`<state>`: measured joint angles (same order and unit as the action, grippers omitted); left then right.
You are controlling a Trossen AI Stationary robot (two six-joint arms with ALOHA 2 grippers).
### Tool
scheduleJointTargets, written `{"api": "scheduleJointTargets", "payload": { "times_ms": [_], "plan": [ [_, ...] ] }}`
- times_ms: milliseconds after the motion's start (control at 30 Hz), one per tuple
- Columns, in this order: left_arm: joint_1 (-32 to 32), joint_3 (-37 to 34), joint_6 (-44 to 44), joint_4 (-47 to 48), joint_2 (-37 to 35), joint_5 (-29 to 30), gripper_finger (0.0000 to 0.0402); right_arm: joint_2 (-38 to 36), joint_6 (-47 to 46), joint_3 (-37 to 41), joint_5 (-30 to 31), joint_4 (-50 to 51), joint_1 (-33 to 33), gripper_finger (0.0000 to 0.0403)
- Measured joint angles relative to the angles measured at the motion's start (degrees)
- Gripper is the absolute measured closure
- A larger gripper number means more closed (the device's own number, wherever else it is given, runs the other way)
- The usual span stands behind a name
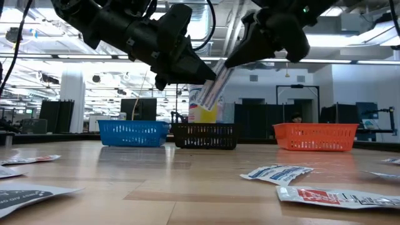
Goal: Pick & Place First Aid Supplies
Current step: Put the blue bandage into the blue bin
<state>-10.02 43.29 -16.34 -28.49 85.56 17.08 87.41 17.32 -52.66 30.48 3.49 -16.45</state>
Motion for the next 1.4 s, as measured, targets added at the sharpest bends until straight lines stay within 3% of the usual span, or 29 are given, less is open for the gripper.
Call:
{"api": "scheduleJointTargets", "payload": {
  "times_ms": [333,700,967,1400],
  "plan": [
    [0.0,0.0,0.0,-0.1,0.0,0.0,0.0319,0.2,-2.8,0.0,1.1,-0.1,1.8,0.0402],
    [0.0,0.0,0.1,0.0,0.0,0.0,0.0391,0.2,-2.4,0.0,1.0,-3.1,2.2,0.0402],
    [0.0,0.0,1.5,-0.1,0.0,0.0,0.0390,0.2,-2.4,0.0,0.9,-0.4,2.2,0.0399],
    [0.0,0.0,1.5,0.0,0.0,0.7,0.0394,0.2,-4.9,0.0,1.0,4.4,2.4,0.0325]
  ]
}}
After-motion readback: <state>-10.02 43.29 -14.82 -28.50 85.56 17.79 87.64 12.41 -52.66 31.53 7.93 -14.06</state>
